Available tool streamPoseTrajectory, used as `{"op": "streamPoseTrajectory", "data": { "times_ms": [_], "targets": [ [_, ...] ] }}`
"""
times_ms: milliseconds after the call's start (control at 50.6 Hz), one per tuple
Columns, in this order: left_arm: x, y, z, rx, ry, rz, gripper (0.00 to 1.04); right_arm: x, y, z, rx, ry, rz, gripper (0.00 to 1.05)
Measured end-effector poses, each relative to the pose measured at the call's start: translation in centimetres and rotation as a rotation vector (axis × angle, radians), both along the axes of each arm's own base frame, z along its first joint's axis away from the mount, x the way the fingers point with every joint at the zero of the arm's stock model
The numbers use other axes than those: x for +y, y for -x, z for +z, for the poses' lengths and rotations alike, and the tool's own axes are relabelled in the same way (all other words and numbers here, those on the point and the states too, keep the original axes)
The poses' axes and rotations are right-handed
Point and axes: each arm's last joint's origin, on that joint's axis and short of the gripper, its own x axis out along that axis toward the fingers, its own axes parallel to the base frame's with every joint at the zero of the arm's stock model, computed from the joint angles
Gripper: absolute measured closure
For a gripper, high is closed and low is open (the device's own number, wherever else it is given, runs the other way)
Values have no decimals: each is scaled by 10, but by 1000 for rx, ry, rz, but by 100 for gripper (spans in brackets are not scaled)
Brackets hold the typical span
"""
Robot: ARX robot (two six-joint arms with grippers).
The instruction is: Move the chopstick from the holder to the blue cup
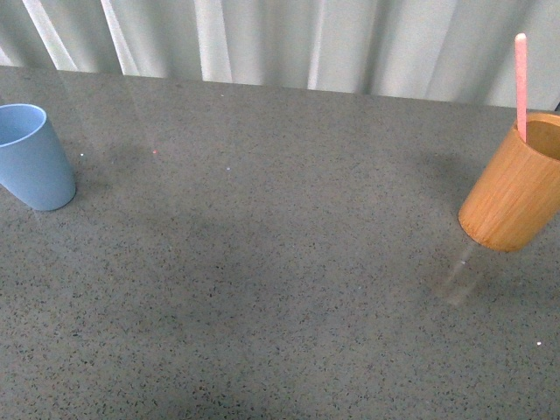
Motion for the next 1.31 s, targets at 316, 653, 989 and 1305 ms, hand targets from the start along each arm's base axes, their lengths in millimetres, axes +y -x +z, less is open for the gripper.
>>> {"op": "streamPoseTrajectory", "data": {
  "times_ms": [316,653,989,1305],
  "targets": [
    [0,0,0,0,0,0,7,0,0,0,0,0,0,10],
    [0,0,0,0,0,0,7,0,0,0,0,0,0,10],
    [0,0,0,0,0,0,7,0,0,0,0,0,0,10],
    [2,-3,-5,262,73,213,7,0,0,0,0,0,-1,10]
  ]
}}
